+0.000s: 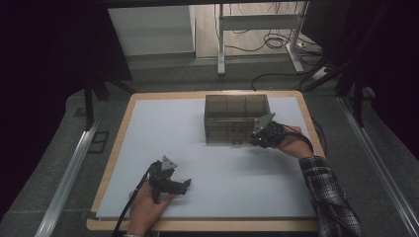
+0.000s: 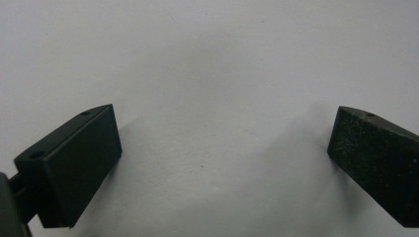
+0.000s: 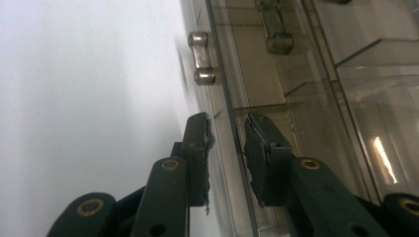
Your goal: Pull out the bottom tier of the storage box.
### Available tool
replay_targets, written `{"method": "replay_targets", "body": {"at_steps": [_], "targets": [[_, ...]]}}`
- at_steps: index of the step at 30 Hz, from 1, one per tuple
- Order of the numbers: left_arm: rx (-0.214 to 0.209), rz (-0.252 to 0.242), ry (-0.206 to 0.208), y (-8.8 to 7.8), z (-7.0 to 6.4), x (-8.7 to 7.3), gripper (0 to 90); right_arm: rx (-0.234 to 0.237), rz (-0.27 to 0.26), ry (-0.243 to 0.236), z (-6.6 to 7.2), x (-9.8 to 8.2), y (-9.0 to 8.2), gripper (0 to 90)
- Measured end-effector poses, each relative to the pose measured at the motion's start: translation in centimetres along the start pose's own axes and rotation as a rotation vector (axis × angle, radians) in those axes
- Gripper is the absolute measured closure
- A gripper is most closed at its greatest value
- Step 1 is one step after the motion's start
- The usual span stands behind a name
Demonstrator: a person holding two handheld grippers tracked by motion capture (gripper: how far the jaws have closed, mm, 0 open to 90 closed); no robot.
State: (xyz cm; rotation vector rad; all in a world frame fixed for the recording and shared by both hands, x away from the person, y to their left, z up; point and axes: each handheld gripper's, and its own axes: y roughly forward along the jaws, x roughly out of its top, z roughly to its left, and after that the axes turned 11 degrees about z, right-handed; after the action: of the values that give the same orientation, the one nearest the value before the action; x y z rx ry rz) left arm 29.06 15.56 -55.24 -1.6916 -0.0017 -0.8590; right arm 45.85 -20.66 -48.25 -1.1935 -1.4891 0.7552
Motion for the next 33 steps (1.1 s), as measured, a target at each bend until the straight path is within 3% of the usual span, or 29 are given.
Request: {"method": "replay_targets", "body": {"at_steps": [8,11,14,22,33], "targets": [[0.0,0.0,0.0,0.0,0.0,0.0,0.0,0.052,0.026,-0.026,-0.8,-0.2,1.2,75.3],[0.0,0.0,0.001,0.0,0.0,0.0,0.0,0.071,0.019,-0.034,-1.2,-0.4,1.5,80.6],[0.0,0.0,0.0,0.0,0.0,0.0,0.0,0.062,0.024,-0.047,-1.3,-0.5,1.4,82.9],[0.0,0.0,0.0,0.0,0.0,0.0,0.0,0.159,0.026,-0.071,-2.1,-0.4,1.5,87.0],[0.0,0.0,0.0,0.0,0.0,0.0,0.0,0.172,0.049,-0.104,-1.0,-0.1,0.5,86.7]]}}
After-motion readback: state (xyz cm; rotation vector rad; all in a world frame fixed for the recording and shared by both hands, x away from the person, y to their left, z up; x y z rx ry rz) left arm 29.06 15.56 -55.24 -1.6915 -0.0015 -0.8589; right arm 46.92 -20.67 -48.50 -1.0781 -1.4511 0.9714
